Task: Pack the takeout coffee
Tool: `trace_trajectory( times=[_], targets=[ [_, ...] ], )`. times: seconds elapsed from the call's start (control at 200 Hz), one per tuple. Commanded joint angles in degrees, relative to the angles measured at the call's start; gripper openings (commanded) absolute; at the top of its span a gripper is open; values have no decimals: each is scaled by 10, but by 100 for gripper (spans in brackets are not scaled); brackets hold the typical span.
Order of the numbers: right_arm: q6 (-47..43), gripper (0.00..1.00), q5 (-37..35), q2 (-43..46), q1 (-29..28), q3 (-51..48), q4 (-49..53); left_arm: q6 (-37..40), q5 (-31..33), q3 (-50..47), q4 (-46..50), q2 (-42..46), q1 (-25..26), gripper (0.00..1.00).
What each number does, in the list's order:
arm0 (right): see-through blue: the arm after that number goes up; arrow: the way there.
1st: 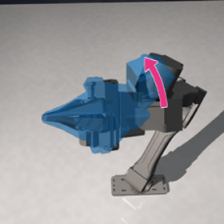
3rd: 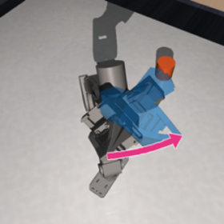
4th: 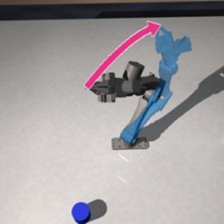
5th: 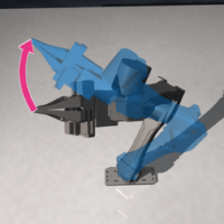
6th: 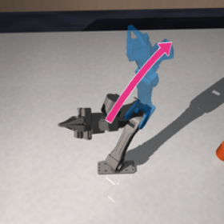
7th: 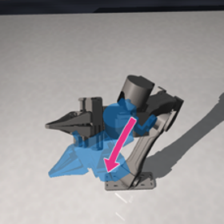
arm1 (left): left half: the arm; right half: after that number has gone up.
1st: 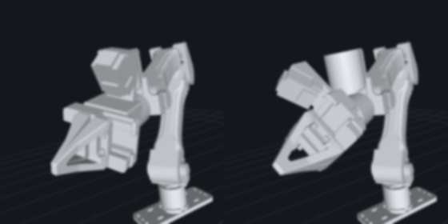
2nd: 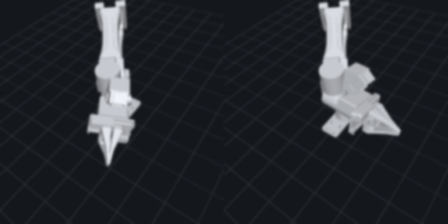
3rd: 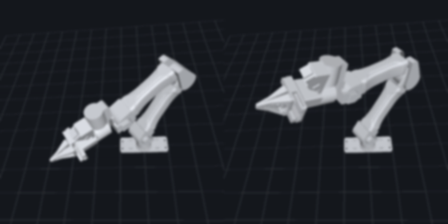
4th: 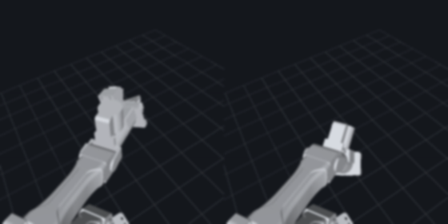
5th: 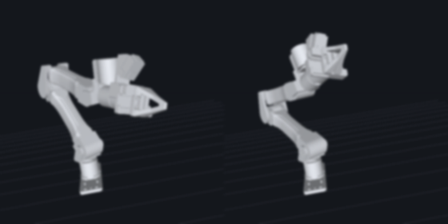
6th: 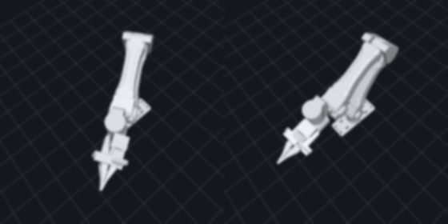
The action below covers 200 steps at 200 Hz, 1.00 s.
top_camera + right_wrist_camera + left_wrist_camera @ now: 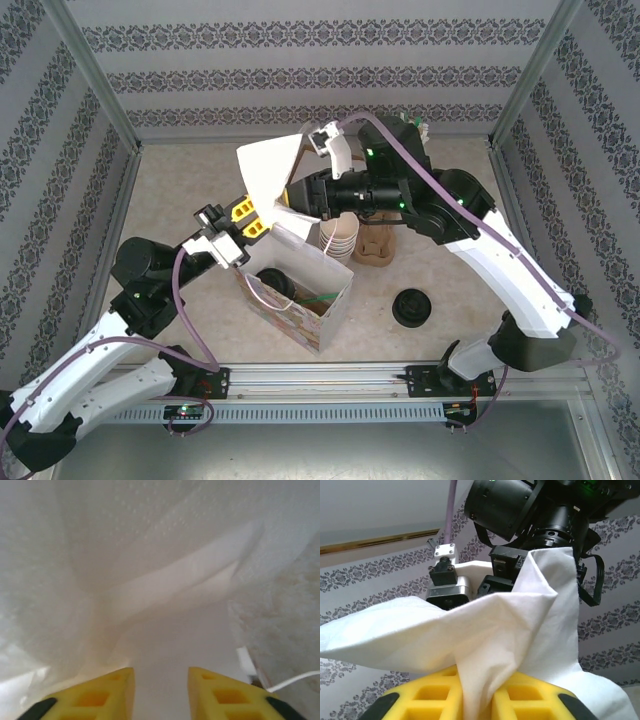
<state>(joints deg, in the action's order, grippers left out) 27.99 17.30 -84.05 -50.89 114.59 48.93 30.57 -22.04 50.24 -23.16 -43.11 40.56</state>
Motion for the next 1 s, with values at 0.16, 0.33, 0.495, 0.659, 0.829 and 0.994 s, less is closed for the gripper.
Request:
trace_trajectory(
  times=[0.16, 0.33, 0.495, 0.659, 0.829, 0.994],
  targets=[
    [-37, 52, -122, 80, -5, -78, -9, -122, 6, 73, 203, 9, 8, 0],
    [-55, 64, -205, 136, -4, -139, -13, -185, 15, 114, 315, 15, 9, 0],
    [-65, 69, -243, 171, -3, -177, -16, -256, 46, 179, 415, -10, 9, 0],
    [-66, 68, -258, 197, -3, -216, -32, -277, 82, 217, 485, -47, 9, 0],
    [-57, 60, -265, 220, -4, -253, -47, -305, 100, 238, 495, -68, 9, 0],
    [-50, 57, -274, 226, -3, -272, -48, -335, 58, 300, 567, -91, 9, 0]
  ],
)
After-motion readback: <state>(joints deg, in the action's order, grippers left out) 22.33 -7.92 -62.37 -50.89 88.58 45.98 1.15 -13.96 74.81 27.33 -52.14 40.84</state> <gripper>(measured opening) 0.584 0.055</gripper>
